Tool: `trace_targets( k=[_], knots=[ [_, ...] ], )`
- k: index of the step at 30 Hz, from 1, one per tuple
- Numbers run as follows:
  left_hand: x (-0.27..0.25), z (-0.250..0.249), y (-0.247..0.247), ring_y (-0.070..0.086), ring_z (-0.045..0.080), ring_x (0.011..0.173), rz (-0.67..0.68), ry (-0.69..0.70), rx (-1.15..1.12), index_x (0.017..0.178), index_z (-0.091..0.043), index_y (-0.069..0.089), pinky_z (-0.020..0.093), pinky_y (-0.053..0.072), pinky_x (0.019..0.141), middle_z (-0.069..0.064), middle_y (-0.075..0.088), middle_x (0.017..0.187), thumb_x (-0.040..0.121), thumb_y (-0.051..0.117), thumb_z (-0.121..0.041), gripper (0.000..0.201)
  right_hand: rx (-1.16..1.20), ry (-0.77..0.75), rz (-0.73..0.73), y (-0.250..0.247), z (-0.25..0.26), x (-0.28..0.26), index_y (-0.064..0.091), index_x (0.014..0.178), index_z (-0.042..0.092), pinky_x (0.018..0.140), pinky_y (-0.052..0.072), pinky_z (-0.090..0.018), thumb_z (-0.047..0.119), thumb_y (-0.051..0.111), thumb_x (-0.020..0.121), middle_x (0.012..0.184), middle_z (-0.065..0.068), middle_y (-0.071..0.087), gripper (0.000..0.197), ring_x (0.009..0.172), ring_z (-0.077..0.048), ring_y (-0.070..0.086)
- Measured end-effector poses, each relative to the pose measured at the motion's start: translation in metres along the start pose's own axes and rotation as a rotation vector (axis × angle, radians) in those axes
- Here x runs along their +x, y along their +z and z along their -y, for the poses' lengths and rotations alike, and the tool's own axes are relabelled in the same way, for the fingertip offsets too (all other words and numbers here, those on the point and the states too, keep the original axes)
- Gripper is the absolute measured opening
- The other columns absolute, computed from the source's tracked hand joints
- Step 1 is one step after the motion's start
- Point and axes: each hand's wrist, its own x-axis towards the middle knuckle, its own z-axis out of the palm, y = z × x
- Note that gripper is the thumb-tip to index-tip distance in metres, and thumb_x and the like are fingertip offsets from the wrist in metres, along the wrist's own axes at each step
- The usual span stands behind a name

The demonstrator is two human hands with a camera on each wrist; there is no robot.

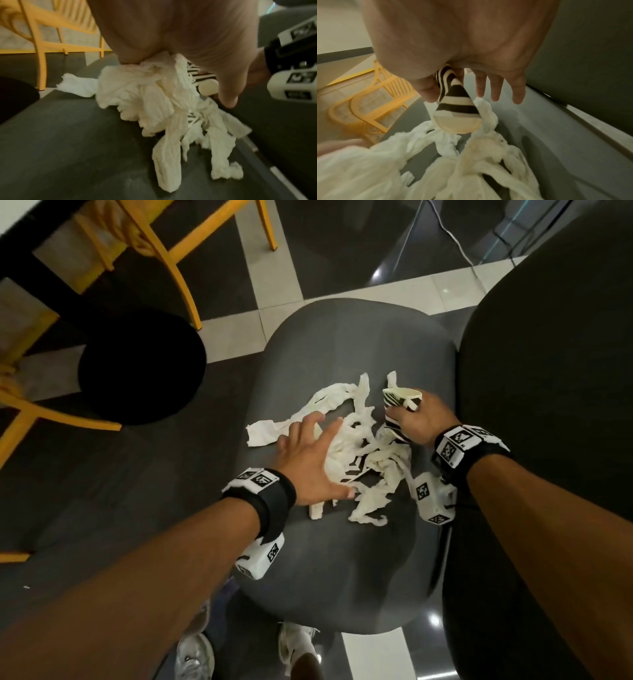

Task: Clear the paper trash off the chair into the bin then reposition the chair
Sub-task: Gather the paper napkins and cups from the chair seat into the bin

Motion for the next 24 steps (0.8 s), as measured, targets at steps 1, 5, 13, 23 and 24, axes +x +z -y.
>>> trace_targets(
  k=[1,5,13,23,24],
  knots=[
    [0.005,-0.001,0.012,0.002,0.03,0.149,0.033,-0.003,0.095,0.154,-0.043,0.006,0.056,0.016,0.118,-0.006,-0.004,0.16,0.049,0.074,-0.077,0.13,0.038,0.044,0.006,0.002,-0.007,0.001,0.066,0.123,0.018,0.087,0.049,-0.032,0.038,0.066,0.09,0.112,-0.004,0.07,0.038,0.1,-0.026,0.064],
    [0.025,0.002,0.045,-0.013,0.042,0.151,0.15,-0.164,0.183,0.151,-0.048,0.002,0.075,0.008,0.11,0.0,-0.021,0.163,0.046,0.082,-0.07,0.134,0.206,0.227,0.076,0.016,-0.03,-0.003,0.07,0.116,0.024,0.096,0.055,-0.041,0.062,0.07,0.074,0.11,0.003,0.074,0.057,0.1,-0.023,0.07],
    [0.033,0.0,0.036,0.057,0.022,0.103,0.046,-0.057,-0.088,0.11,-0.027,0.049,0.038,0.05,0.085,-0.004,0.05,0.112,0.073,0.067,-0.038,0.043,0.628,0.332,0.282,0.051,-0.011,-0.034,0.069,0.097,0.026,0.076,0.062,-0.044,0.028,0.071,0.087,0.097,-0.002,0.076,0.01,0.088,-0.025,0.074],
    [-0.023,0.008,0.034,0.059,0.017,0.091,-0.085,0.013,-0.431,0.093,-0.027,0.051,0.036,0.053,0.079,-0.008,0.058,0.098,0.074,0.065,-0.026,0.023,0.386,0.107,0.196,0.075,0.018,-0.068,0.065,0.079,0.015,0.068,0.054,-0.031,0.018,0.064,0.077,0.072,0.005,0.068,0.004,0.071,-0.016,0.064],
    [-0.031,0.012,0.034,0.06,0.016,0.09,-0.094,0.0,-0.451,0.093,-0.026,0.053,0.035,0.054,0.078,-0.009,0.06,0.097,0.073,0.063,-0.026,0.022,0.369,0.088,0.185,0.081,0.023,-0.073,0.064,0.077,0.016,0.069,0.055,-0.034,0.021,0.065,0.076,0.07,0.005,0.067,0.005,0.069,-0.016,0.063]
  ],
)
